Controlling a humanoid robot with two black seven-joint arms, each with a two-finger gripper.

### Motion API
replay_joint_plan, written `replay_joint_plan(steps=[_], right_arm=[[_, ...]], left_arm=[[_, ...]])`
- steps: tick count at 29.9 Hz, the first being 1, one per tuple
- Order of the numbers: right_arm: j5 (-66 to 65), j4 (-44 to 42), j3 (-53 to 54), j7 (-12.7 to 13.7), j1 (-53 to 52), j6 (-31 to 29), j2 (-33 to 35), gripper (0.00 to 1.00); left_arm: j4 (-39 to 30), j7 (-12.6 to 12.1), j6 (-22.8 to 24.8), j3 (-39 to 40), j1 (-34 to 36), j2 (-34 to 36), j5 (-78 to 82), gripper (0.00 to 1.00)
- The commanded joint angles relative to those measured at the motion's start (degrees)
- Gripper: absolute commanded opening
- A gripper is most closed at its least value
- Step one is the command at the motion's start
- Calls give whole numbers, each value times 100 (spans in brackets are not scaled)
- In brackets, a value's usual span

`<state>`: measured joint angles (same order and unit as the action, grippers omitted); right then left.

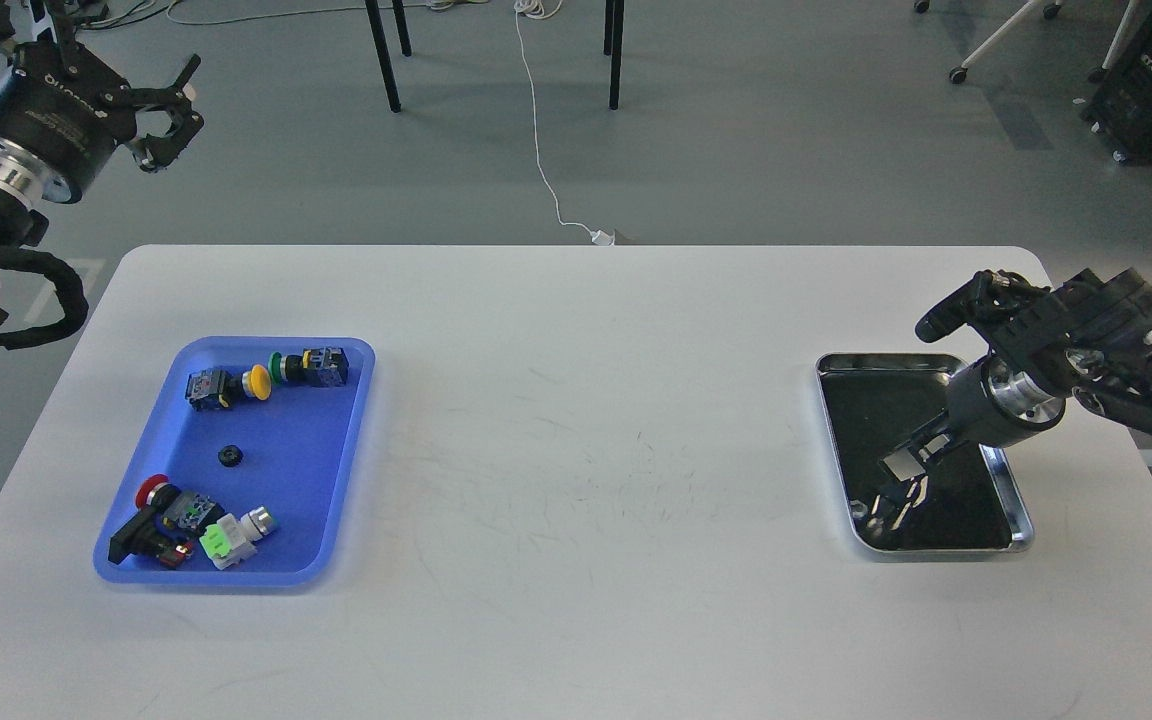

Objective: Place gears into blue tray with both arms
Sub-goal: 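Reach the right gripper into the metal tray and grasp another black part, then carry the second black part to the table center and release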

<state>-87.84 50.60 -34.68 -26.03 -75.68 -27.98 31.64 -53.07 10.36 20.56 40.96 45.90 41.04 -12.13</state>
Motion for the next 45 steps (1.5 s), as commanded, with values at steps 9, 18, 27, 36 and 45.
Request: replay_joint_plan(steps=[9,18,27,36,45], right_arm=[[-137,-515,5,2,431,100,62,61],[-94,-525,84,2,396,276,-35,57],[-93,-533,136,2,378,276,-35,57],[-93,-577,145,-7,484,487,-97,38],[-93,-516,172,-16,475,540,-88,19]], left_arm=[[-1,1,0,0,-2,36,1,98],[-1,1,0,0,-2,80,1,98],[-1,1,0,-9,-2,89,1,98],[-1,-8,-8,-9,-2,194,9,98],[-1,-8,-9,-9,-2,212,9,98]])
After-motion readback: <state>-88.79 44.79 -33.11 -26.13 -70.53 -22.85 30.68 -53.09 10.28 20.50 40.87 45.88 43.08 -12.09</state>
